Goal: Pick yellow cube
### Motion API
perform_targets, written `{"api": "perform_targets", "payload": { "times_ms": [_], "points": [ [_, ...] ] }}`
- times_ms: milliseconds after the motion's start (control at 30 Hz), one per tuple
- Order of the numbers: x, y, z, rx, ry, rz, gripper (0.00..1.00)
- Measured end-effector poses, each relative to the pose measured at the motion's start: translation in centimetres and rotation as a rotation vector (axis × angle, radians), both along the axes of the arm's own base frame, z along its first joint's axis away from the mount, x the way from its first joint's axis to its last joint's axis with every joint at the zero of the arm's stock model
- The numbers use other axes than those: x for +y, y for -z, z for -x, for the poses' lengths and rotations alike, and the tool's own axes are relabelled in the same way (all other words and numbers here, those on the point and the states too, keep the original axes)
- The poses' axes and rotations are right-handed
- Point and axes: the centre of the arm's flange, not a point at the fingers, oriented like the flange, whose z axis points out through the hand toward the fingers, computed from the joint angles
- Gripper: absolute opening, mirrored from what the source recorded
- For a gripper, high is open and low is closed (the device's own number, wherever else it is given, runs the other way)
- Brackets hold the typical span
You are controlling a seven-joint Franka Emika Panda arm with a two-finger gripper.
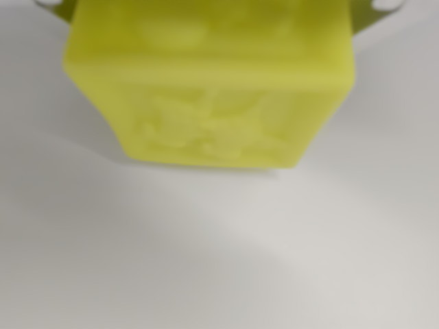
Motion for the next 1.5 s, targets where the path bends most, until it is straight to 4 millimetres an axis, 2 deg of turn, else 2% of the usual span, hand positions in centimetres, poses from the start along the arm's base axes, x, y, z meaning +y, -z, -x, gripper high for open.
{"api": "perform_targets", "payload": {
  "times_ms": [1500],
  "points": [
    [0.0,-11.1,0.0,0.001,0.0,0.0,0.0]
  ]
}}
